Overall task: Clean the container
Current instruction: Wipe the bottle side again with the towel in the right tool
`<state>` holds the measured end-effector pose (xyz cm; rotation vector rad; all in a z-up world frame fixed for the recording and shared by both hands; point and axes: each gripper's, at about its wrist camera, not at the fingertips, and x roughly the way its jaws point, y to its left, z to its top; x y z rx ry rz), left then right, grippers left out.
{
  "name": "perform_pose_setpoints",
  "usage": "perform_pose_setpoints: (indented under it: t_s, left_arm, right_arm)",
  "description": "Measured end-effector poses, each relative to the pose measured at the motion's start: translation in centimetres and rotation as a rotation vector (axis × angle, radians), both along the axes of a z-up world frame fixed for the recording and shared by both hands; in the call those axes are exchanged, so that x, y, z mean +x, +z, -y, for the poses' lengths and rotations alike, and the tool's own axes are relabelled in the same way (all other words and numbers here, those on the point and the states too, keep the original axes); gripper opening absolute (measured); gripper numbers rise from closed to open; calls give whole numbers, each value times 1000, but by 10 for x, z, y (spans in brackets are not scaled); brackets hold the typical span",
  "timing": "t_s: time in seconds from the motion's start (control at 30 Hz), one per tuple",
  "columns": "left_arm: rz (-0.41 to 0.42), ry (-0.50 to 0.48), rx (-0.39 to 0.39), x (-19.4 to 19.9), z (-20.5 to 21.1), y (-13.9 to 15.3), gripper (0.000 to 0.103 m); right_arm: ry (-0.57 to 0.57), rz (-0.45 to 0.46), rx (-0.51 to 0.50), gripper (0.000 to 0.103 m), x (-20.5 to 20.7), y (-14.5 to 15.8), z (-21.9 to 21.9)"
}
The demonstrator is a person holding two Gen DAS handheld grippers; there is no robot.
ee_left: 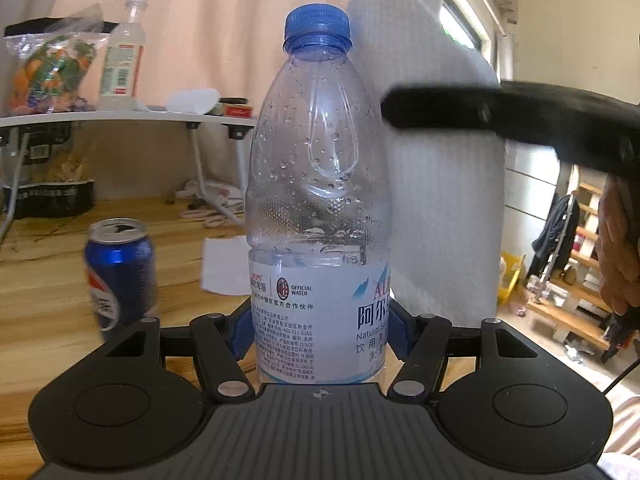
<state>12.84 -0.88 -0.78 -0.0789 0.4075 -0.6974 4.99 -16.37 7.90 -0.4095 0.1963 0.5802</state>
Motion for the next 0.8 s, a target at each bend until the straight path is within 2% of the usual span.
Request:
perform_pose_setpoints:
  t_s: [0.2, 0.33, 0.57, 0.8]
  left_arm:
    - [-3, -42, -47, 2, 18, 1, 65]
    - [-9, -49, -79, 4, 19, 2, 65]
    - [-3, -42, -129, 4, 8, 5, 65]
    - [11, -12, -128, 4, -3, 5, 65]
  right_arm:
    - [-74, 37, 32, 7, 3, 4, 20]
    - [-68, 11, 24, 8, 3, 0, 27]
    - [-1, -91, 45, 8, 3, -12, 30]
    - [30, -145, 47, 8, 2, -25, 25]
